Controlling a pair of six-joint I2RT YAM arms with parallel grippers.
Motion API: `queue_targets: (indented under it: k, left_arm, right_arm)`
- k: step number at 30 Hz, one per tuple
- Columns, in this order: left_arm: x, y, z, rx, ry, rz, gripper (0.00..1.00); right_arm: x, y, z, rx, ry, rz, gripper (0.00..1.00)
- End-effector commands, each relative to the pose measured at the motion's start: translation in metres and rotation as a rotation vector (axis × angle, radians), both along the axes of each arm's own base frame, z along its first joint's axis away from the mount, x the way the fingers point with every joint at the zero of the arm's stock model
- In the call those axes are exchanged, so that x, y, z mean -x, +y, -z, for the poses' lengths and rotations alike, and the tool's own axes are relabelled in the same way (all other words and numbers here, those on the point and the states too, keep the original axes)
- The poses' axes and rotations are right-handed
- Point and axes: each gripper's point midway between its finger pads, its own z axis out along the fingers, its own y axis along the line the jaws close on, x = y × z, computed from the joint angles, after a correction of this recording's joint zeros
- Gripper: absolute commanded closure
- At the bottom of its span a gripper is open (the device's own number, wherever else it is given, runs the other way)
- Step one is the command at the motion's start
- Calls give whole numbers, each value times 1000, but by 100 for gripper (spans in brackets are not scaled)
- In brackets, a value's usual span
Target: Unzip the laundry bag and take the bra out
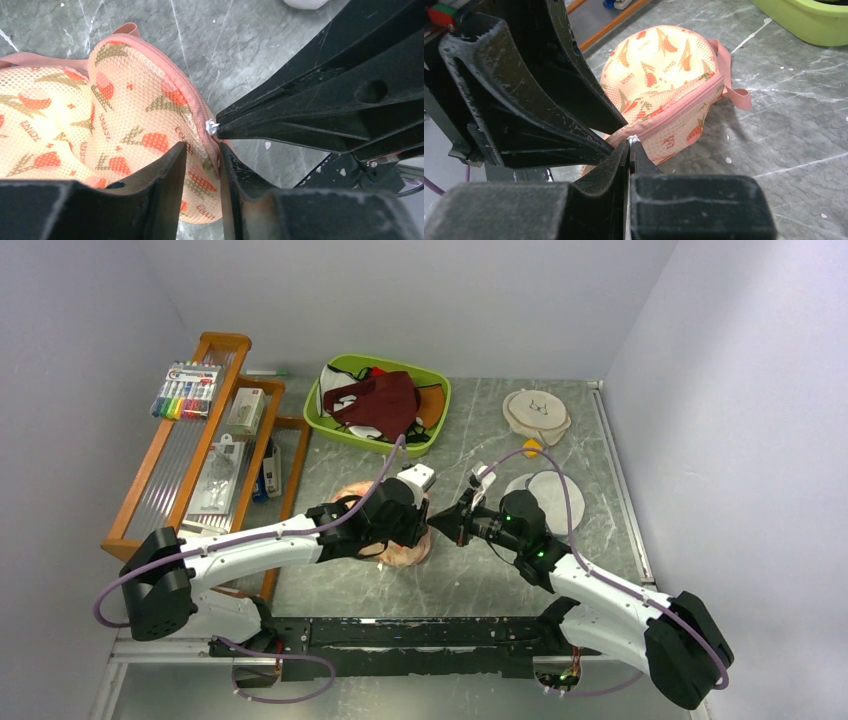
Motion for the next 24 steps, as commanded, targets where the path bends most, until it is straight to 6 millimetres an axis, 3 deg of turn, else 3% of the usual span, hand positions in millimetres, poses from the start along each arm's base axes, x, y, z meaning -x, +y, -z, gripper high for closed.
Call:
queue_targets:
  k: [1,8,13,18,24]
  left_arm:
    - [-7,0,-3,-21,-21,-28,64]
    - [-4,1,7,-52,-20,4,78]
    - [1,2,14,-69,-5,31,92]
    - [7,7,19,-68,-3,54,93]
    - [13,13,24,-87,4,84,93]
  right_arm:
    - [2,4,-9,4,-24,-31,100]
    - [6,7,11,97,-91,-127,100]
    - [5,9,17,107,-99,-142,100]
    - [3,5,26,119,-104,-118,100]
    - [-14,-6,35,173,-131,-12,100]
